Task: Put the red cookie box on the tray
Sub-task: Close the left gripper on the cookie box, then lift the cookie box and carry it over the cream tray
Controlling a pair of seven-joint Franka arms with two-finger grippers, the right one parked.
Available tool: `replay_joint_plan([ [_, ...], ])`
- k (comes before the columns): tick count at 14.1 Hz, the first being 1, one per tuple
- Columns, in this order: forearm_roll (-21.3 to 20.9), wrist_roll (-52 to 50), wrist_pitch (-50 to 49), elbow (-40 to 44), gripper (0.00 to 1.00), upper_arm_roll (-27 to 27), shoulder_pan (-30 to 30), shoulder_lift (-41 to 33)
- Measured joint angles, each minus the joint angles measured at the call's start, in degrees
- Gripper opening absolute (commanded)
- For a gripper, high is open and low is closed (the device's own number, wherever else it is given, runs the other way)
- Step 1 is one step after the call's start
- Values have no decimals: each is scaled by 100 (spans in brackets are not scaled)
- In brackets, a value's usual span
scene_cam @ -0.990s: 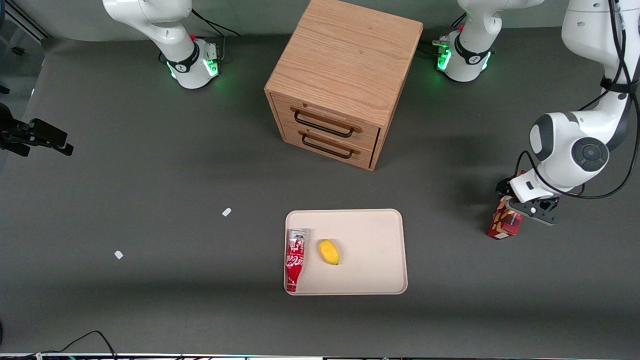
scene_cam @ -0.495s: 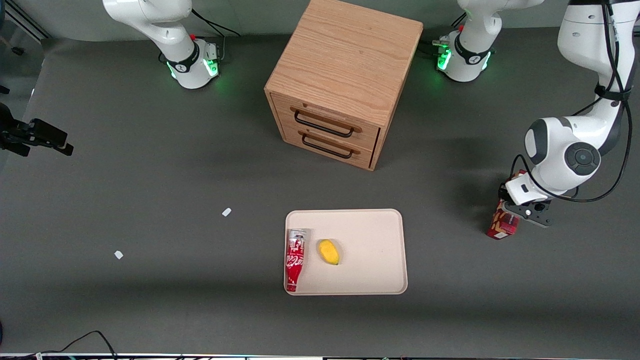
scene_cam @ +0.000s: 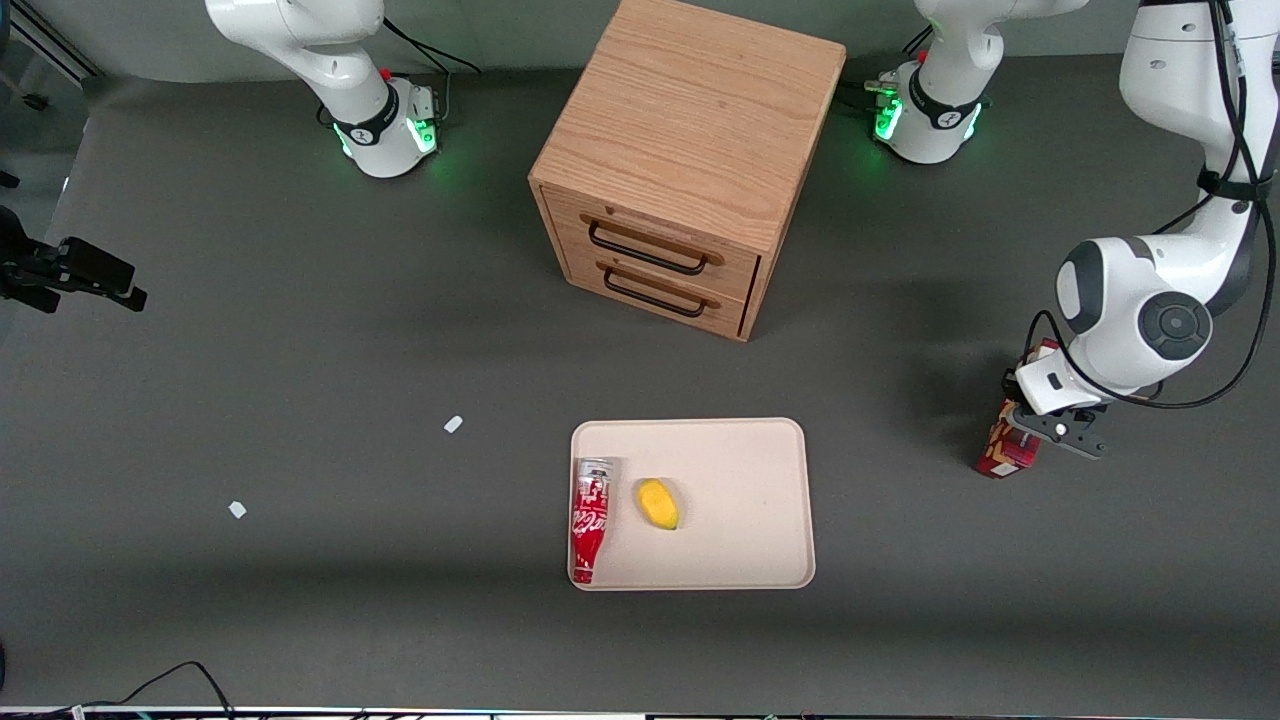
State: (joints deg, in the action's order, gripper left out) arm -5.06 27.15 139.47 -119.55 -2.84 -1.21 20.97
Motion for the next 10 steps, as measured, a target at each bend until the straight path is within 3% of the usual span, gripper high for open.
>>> replay_joint_plan([
  [5,262,-253,-1847,1352,0,22,92,-160],
  [10,347,-2020,-3540,3037,0,415,512,-192],
])
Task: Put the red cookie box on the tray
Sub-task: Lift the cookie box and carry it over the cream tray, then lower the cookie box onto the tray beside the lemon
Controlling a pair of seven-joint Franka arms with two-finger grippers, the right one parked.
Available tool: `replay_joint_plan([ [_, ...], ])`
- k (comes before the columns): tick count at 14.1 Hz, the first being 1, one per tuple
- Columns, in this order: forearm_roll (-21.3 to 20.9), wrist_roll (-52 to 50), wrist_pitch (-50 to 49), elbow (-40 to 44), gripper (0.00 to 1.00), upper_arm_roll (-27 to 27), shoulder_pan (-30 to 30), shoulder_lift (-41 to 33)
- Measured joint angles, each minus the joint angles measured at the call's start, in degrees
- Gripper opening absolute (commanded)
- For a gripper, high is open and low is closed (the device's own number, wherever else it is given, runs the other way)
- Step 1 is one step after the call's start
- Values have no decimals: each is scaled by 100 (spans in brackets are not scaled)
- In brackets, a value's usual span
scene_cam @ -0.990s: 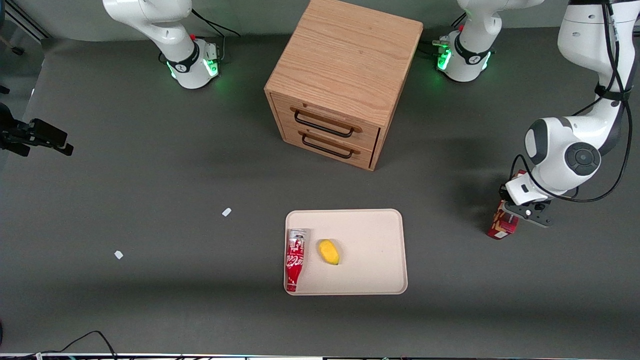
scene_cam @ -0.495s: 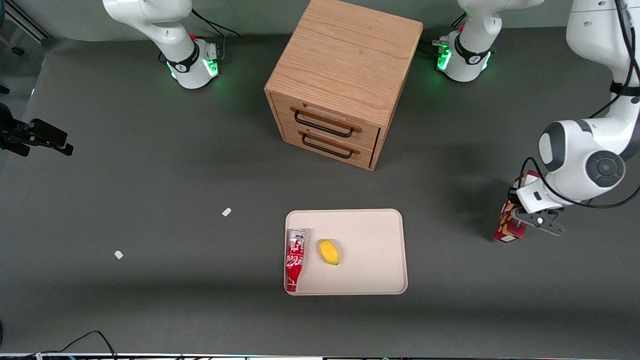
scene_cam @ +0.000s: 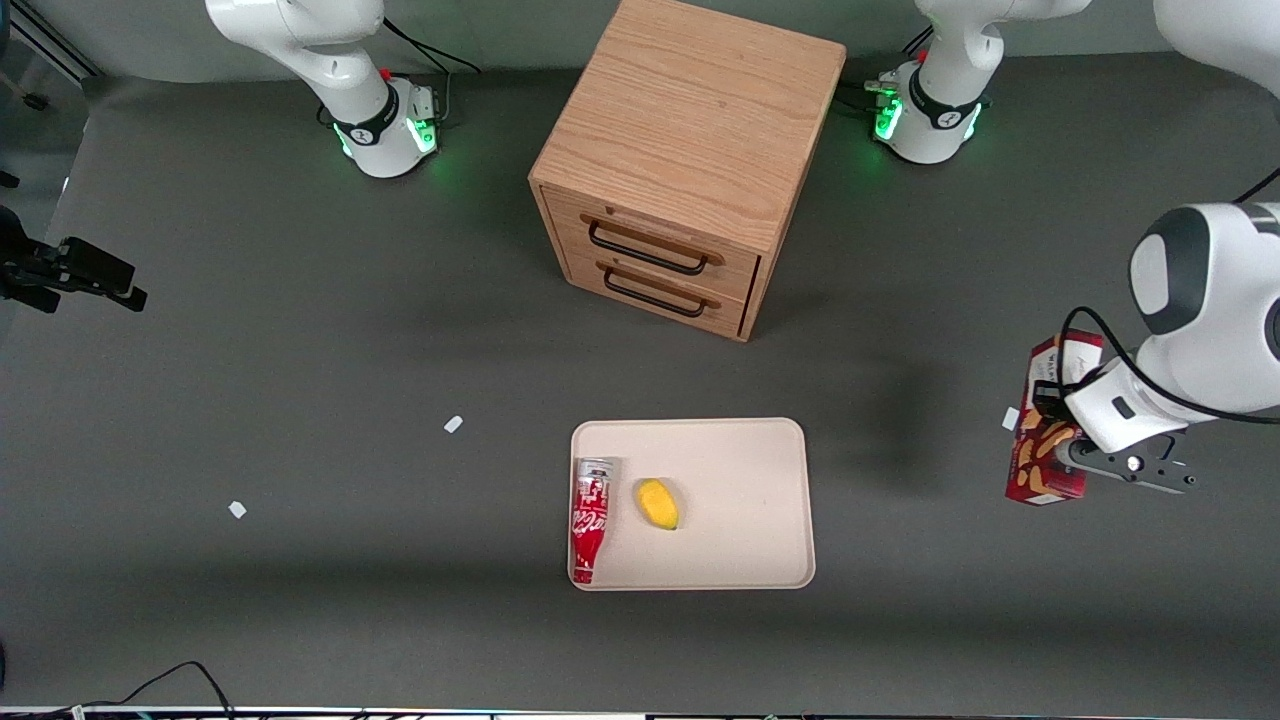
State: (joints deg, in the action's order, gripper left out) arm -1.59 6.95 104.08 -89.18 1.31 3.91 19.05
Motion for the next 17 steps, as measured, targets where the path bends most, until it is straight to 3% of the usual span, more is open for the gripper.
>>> replay_joint_plan([
  [5,430,-1617,-477,1101,0,184,711,622],
  [9,529,-2546,313,1434,0,271,1195,1464],
  [17,356,-2960,1874,1630,0,270,1696,2912],
])
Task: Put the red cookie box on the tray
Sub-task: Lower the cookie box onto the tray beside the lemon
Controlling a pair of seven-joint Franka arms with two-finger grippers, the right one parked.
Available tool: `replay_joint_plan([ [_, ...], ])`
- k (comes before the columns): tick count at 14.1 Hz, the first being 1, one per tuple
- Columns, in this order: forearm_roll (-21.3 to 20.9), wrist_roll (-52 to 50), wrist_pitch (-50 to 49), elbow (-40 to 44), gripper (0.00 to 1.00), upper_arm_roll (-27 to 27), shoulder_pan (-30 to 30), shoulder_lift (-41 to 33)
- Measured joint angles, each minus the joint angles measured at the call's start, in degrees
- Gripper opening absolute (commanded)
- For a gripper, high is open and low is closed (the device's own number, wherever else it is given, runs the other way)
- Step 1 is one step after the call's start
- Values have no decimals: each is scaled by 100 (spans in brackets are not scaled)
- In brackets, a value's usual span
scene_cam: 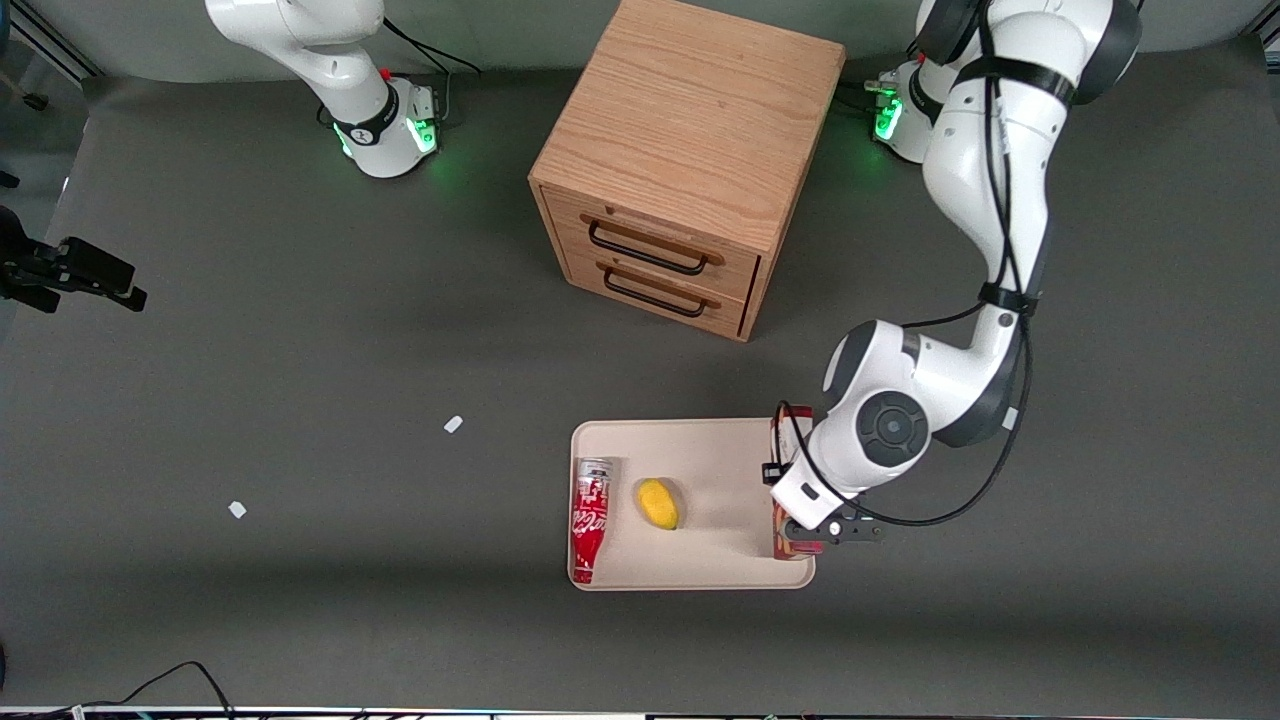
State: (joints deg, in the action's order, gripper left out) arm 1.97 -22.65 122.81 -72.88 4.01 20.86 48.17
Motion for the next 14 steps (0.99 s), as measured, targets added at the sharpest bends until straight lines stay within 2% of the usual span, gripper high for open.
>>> replay_joint_plan([
  [5,-69,-203,170,4,0,-18,7,138],
  [6,-76,-210,170,4,42,-20,7,138],
  [7,-84,-215,170,5,99,-22,7,138],
  [14,-314,-242,392,6,100,-18,25,136],
])
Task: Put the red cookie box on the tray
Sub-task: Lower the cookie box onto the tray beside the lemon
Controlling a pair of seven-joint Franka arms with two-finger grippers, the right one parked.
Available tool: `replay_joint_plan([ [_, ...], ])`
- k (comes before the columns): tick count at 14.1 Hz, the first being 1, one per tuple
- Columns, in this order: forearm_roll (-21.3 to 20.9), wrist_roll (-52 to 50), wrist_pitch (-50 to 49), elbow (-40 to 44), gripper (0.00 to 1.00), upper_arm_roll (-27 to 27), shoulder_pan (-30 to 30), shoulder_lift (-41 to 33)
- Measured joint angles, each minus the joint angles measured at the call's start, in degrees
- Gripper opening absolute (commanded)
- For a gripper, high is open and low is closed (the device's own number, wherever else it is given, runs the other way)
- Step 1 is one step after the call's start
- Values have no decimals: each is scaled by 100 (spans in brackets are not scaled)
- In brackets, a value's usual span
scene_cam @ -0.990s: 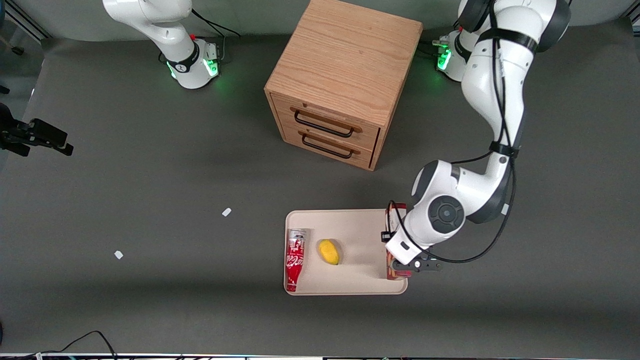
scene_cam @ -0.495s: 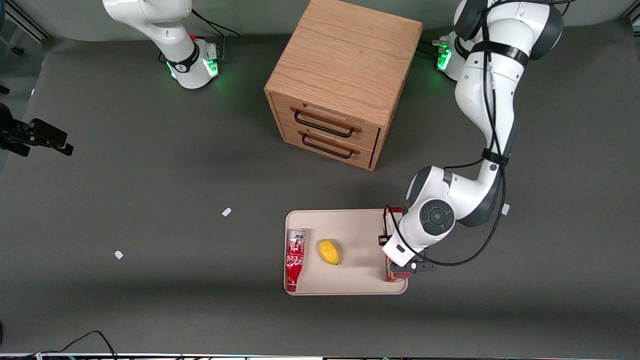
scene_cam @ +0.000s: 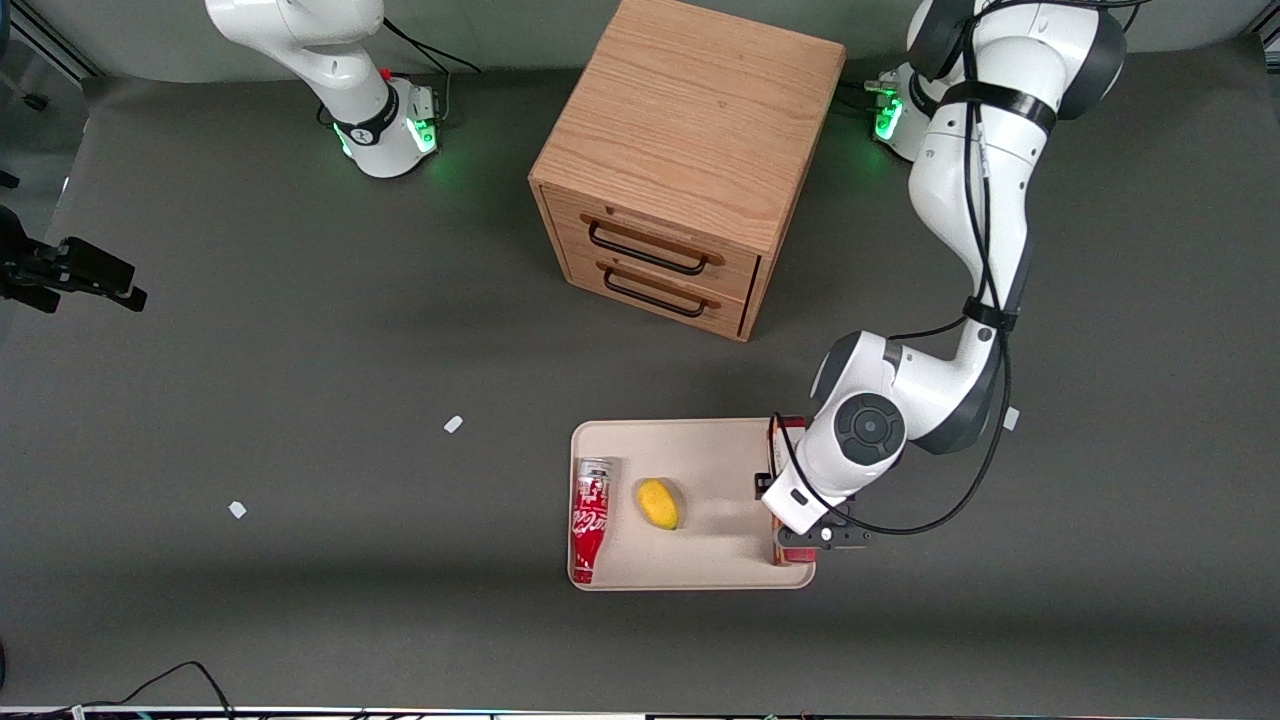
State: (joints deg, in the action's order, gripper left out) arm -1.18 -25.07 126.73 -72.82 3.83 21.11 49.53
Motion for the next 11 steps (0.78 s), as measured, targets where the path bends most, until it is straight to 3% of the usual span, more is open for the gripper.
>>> replay_joint_plan([
  [7,2,-41,8,79,100,-3,-1,-27],
  [11,237,-87,-545,139,100,-47,-254,-609],
])
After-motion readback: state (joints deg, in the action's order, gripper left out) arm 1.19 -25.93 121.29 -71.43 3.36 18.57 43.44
